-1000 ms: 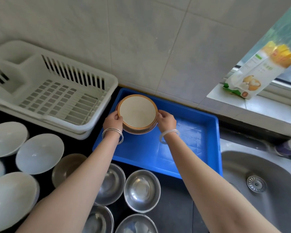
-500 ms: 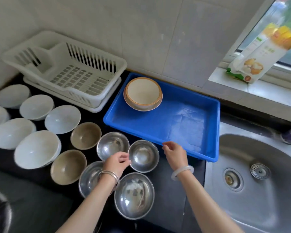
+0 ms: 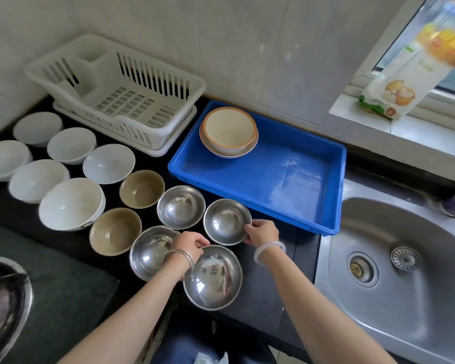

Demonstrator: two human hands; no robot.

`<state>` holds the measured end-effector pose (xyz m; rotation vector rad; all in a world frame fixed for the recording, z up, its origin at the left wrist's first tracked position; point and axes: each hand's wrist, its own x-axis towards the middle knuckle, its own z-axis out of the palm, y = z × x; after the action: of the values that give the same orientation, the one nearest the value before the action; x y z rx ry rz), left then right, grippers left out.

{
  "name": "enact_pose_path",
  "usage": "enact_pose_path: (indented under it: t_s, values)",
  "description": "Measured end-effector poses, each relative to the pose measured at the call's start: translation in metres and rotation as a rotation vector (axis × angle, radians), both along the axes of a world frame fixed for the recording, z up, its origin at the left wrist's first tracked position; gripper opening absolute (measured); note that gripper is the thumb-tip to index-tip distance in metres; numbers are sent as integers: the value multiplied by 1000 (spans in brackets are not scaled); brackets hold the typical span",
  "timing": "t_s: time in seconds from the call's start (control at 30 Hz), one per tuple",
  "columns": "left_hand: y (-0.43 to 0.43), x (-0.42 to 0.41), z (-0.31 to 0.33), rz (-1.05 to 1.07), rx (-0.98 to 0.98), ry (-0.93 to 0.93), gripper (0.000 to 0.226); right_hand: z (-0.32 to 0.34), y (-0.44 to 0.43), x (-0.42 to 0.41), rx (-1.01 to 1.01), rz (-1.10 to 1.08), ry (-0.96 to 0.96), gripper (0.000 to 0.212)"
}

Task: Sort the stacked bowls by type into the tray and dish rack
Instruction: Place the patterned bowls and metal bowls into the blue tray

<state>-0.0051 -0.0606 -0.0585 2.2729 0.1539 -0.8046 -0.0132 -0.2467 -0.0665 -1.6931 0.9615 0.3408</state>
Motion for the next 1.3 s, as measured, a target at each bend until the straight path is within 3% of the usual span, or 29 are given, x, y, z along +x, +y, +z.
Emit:
enact_pose_path:
  t_s: [0.3, 0.63, 0.87, 1.07, 1.3]
  values:
    - [-10, 7, -4, 86, -171, -9, 18, 40, -19, -21, -20, -28, -122, 23]
    - [-27, 16, -9, 220, -390, 29, 22, 37, -34, -50, -279, 20, -54, 15]
    - [-22, 8, -14, 390, -583, 270, 30, 23, -21, -57, -301, 19, -28, 6]
    - [-23, 4, -13, 410, -635, 334, 33, 13, -24, -59, -346, 33, -27, 6]
    - [-22, 2, -13, 447, -671, 364, 31, 1, -23, -61, 18, -139, -31, 19]
